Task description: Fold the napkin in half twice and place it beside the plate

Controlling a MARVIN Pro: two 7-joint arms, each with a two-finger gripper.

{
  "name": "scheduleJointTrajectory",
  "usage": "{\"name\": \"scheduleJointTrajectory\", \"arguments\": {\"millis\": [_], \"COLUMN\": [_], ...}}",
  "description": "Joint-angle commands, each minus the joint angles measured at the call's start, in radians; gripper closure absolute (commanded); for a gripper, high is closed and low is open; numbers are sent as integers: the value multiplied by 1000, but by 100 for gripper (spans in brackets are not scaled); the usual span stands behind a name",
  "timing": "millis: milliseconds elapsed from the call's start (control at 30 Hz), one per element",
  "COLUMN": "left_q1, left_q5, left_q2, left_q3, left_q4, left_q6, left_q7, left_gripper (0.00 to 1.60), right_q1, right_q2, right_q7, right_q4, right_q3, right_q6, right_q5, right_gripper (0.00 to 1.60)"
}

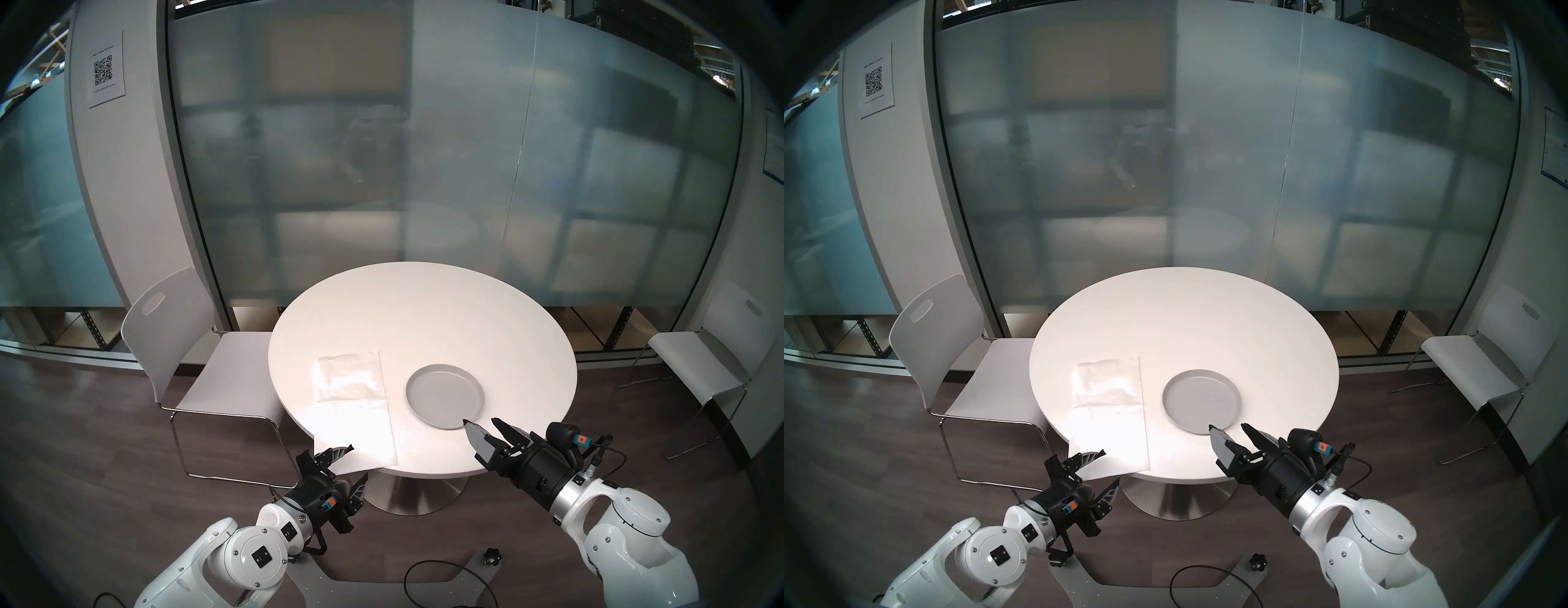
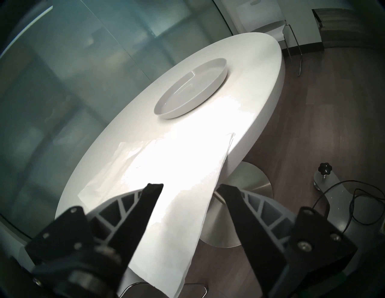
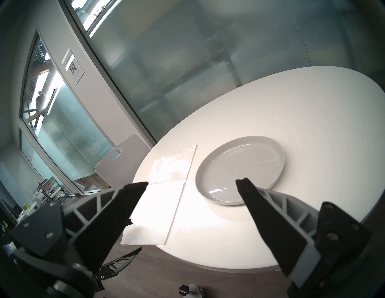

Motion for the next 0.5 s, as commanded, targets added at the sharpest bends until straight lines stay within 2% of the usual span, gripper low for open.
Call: {"name": "scheduleJointTrajectory", "arguments": {"millis": [0, 467], "left_q1": [-5, -32], "left_q5": [24, 70], "left_q2": [5, 16], "left_q3": [1, 18], "left_q4": [1, 38], "left_q6": [-32, -67], "left_q7": [27, 43], "left_gripper": [32, 31], "right_q1": [18, 31], "right_q2": [-4, -10], "right_q7": [2, -4], "right_q4": [-21, -13], "right_q3": [-5, -11], "right_q6": [2, 4], "right_q5": [7, 7], "right_gripper": [0, 0]}}
